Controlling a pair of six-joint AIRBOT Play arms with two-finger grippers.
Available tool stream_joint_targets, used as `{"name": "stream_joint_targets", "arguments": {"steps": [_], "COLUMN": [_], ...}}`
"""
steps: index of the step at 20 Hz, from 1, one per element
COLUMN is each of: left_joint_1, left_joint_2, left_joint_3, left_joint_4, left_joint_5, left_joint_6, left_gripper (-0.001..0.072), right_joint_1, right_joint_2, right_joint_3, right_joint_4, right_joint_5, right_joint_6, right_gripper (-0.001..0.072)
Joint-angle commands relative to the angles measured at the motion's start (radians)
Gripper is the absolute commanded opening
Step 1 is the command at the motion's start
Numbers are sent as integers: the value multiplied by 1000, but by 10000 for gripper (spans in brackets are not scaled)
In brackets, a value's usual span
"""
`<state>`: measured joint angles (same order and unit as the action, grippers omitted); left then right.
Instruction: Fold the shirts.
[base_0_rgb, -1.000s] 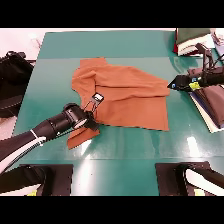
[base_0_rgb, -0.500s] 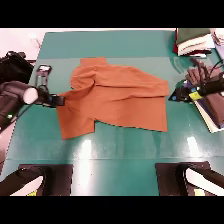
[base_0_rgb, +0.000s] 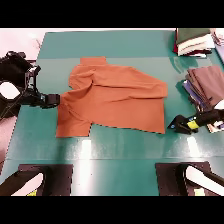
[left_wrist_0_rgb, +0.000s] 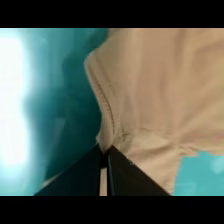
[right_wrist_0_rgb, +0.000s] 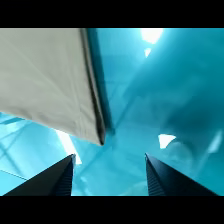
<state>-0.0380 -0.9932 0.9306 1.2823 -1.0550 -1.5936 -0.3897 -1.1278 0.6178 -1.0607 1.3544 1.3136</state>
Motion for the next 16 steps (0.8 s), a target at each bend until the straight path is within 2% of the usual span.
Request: {"name": "stream_joint_targets", "arguments": {"steps": [1,4,5,9,12,16], "left_joint_1": [10,10,10,10,10,10], "left_joint_2": [1,1,1,2,33,149], "left_joint_3": [-1,-1,-1,4,75,406], "left_joint_4": [-65,-69,-71,-98,-160,-168], "left_joint_5": [-1,-1,0,-1,1,63], "left_joint_6": [24,24,24,24,25,24], "left_gripper": [29,29,29,29,29,29], "right_joint_1": [20,111,133,216,254,234], "right_joint_2": [-1,0,0,2,72,257], "right_joint_3": [-121,-129,-120,-34,116,486], "right_joint_4": [105,172,188,203,201,192], "right_joint_5": [-110,-215,-249,-295,-227,-171], "right_joint_6": [-22,-22,-22,-22,-26,-32], "right_gripper": [459,442,378,27,20,19]}}
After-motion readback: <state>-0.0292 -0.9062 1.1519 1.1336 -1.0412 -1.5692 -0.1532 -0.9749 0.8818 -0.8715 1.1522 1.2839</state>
